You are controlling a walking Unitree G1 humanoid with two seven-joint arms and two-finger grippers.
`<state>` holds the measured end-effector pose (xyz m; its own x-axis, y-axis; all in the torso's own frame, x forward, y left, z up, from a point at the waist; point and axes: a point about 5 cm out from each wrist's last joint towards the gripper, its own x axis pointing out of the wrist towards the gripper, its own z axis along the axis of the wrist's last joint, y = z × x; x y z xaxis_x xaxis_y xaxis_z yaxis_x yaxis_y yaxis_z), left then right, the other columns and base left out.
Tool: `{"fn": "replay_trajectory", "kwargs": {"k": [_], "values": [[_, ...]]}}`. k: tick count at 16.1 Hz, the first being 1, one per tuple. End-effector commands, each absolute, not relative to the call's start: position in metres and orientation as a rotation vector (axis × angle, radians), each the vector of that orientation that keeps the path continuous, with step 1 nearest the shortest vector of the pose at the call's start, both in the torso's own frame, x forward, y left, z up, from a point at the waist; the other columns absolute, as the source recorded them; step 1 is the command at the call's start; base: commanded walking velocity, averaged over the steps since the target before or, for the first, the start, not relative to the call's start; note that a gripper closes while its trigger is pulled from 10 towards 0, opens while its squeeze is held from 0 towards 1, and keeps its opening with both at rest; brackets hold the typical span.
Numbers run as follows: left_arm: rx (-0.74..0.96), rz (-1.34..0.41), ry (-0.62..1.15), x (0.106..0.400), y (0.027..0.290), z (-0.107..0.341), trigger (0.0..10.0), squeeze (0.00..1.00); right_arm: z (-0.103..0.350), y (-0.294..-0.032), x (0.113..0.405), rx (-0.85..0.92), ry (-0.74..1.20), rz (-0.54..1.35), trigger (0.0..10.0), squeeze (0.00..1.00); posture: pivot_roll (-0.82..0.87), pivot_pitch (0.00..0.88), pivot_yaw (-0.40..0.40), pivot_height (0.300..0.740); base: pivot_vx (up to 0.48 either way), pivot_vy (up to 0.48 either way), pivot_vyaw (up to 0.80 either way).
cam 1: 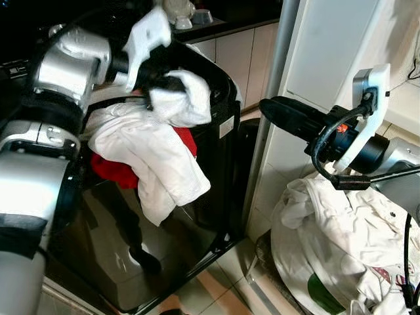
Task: Clothes washing
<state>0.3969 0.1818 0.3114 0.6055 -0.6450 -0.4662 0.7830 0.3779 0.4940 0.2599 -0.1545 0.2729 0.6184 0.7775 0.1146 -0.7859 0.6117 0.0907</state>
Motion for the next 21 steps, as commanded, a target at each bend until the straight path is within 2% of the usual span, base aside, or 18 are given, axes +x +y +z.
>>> {"fn": "replay_trajectory", "kwargs": {"k": [1, 2, 3, 4, 5, 6, 7, 8, 9, 11, 13, 15, 16, 20, 21], "values": [[0.892, -0.559, 0.094, 0.408, 0.196, 0.336, 0.0, 0.0, 0.274, -0.151, 0.257, 0.117, -0.075, 0.919, 10.0, 0.0, -0.04, 0.0, 0.037, 0.74, 0.0, 0.0, 0.0], [0.916, -0.288, -0.075, 0.41, 0.206, 0.369, 0.0, 0.0, 0.274, -0.151, 0.259, 0.117, -0.075, 0.912, 10.0, 0.0, -0.04, 0.0, 0.037, 0.74, 0.0, 0.0, 0.0], [0.943, -0.146, -0.184, 0.408, 0.21, 0.393, 0.0, 0.0, 0.274, -0.151, 0.26, 0.115, -0.074, 0.905, 10.0, 0.0, -0.04, 0.0, 0.031, 0.74, 0.0, 0.0, 0.0], [1.024, 0.06, -0.353, 0.396, 0.215, 0.436, 0.0, 0.0, 0.274, -0.154, 0.264, 0.111, -0.073, 0.882, 10.0, 0.0, -0.04, 0.0, 0.027, 0.74, 0.0, 0.0, 0.0], [1.104, 0.193, -0.462, 0.384, 0.216, 0.467, 0.0, 0.0, 0.276, -0.156, 0.266, 0.111, -0.076, 0.861, 10.0, 0.0, -0.04, 0.0, 0.037, 0.74, 0.0, 0.0, 0.0], [1.202, 0.414, -0.665, 0.356, 0.216, 0.519, 0.0, 0.0, 0.278, -0.16, 0.269, 0.11, -0.082, 0.828, 10.0, 0.0, -0.05, 0.0, 0.044, 0.74, 0.0, 0.0, 0.0], [1.242, 0.504, -0.75, 0.343, 0.215, 0.539, 0.0, 0.0, 0.278, -0.161, 0.269, 0.111, -0.085, 0.815, 10.0, 0.0, -0.05, 0.0, 0.051, 0.74, 0.0, 0.0, 0.0], [1.274, 0.646, -0.912, 0.319, 0.211, 0.569, 0.0, 0.0, 0.278, -0.163, 0.269, 0.116, -0.091, 0.795, 10.0, 0.0, -0.05, 0.0, 0.058, 0.74, 0.0, 0.0, 0.0], [1.288, 0.687, -0.969, 0.312, 0.207, 0.576, 0.0, 0.0, 0.277, -0.164, 0.268, 0.119, -0.092, 0.787, 10.0, 0.0, -0.05, 0.0, 0.061, 0.74, 0.0, 0.0, 0.0], [1.276, 0.628, -0.968, 0.319, 0.201, 0.57, 0.0, 0.0, 0.273, -0.164, 0.266, 0.127, -0.088, 0.777, 10.0, 0.0, -0.05, 0.0, 0.06, 0.74, 0.0, 0.0, 0.0], [1.334, 0.362, -0.677, 0.371, 0.195, 0.501, 0.0, 0.0, 0.271, -0.159, 0.268, 0.129, -0.085, 0.78, 10.0, 0.0, -0.05, 0.0, 0.059, 0.74, 0.0, 0.0, 0.0], [1.267, 0.035, -0.376, 0.406, 0.187, 0.425, 0.0, 0.0, 0.27, -0.158, 0.267, 0.126, -0.081, 0.79, 10.0, 0.0, -0.05, 0.0, 0.054, 0.74, 0.0, 0.0, 0.0], [1.2, -0.079, -0.258, 0.414, 0.185, 0.395, 0.0, 0.0, 0.269, -0.157, 0.266, 0.121, -0.076, 0.793, 10.0, 0.0, -0.05, 0.0, 0.058, 0.74, 0.0, 0.0, 0.0], [1.044, -0.236, -0.13, 0.417, 0.185, 0.372, 0.0, 0.0, 0.268, -0.156, 0.264, 0.116, -0.071, 0.796, 10.0, 0.0, -0.06, 0.0, 0.059, 0.74, 0.0, 0.0, 0.0], [0.943, -0.438, 0.007, 0.415, 0.183, 0.359, 0.0, 0.0, 0.266, -0.154, 0.263, 0.114, -0.063, 0.809, 10.0, 0.0, -0.05, 0.0, 0.052, 0.74, 0.0, 0.0, 0.0]]}}
